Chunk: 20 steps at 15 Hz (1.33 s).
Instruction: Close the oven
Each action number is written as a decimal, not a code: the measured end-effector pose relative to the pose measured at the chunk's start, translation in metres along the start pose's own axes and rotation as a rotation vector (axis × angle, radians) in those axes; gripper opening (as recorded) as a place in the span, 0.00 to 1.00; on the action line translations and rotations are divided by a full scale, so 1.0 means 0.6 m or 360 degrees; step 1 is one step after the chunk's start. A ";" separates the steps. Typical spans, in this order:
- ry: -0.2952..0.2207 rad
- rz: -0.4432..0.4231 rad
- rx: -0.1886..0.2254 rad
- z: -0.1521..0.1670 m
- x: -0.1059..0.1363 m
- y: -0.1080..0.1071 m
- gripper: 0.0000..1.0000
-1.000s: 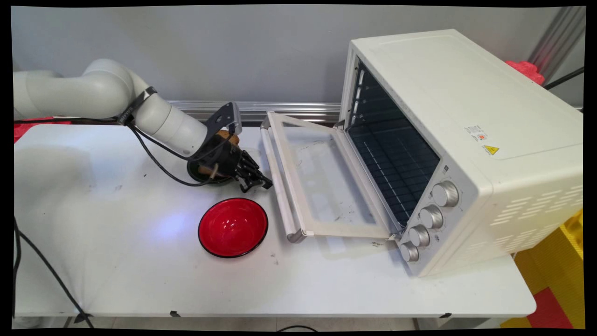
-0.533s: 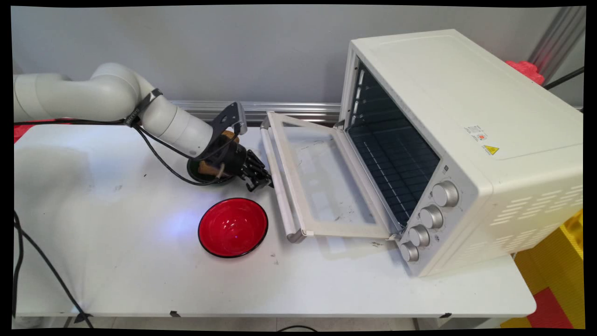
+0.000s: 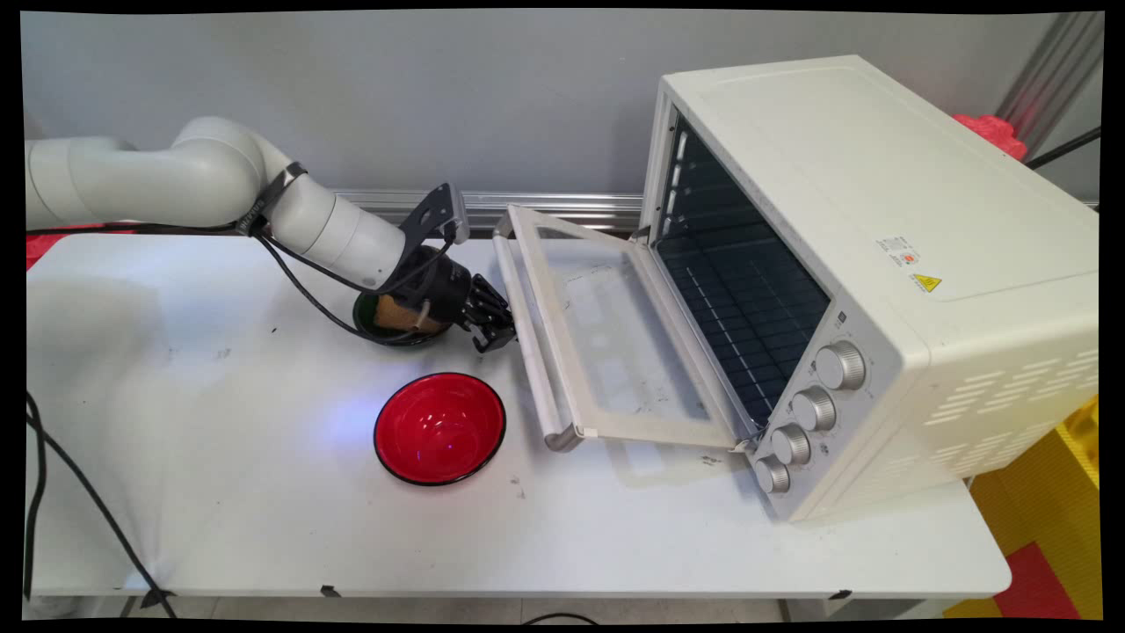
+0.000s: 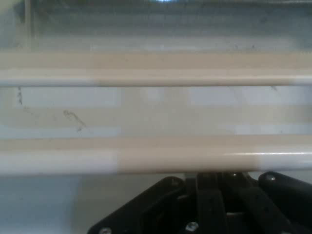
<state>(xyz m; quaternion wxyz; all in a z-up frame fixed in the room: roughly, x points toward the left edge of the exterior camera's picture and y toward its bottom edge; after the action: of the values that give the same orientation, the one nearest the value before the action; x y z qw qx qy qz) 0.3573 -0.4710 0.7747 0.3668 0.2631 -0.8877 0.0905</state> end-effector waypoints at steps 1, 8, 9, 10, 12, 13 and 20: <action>0.0010 -0.0001 0.0000 -0.001 0.002 0.000 0.00; 0.0069 0.0001 -0.0002 -0.008 0.018 0.001 0.00; 0.0080 0.0002 -0.0001 -0.010 0.021 0.000 0.00; 0.0092 0.0002 0.0001 -0.012 0.024 0.000 0.00; 0.0113 0.0003 0.0005 -0.015 0.031 -0.001 0.00; 0.0129 0.0004 0.0009 -0.015 0.036 -0.001 0.00; 0.0216 0.0008 0.0033 -0.017 0.065 -0.002 0.00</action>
<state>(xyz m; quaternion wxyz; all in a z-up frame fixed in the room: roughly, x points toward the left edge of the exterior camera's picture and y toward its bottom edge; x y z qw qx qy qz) 0.3410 -0.4844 0.8092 0.4231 0.2578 -0.8605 0.1182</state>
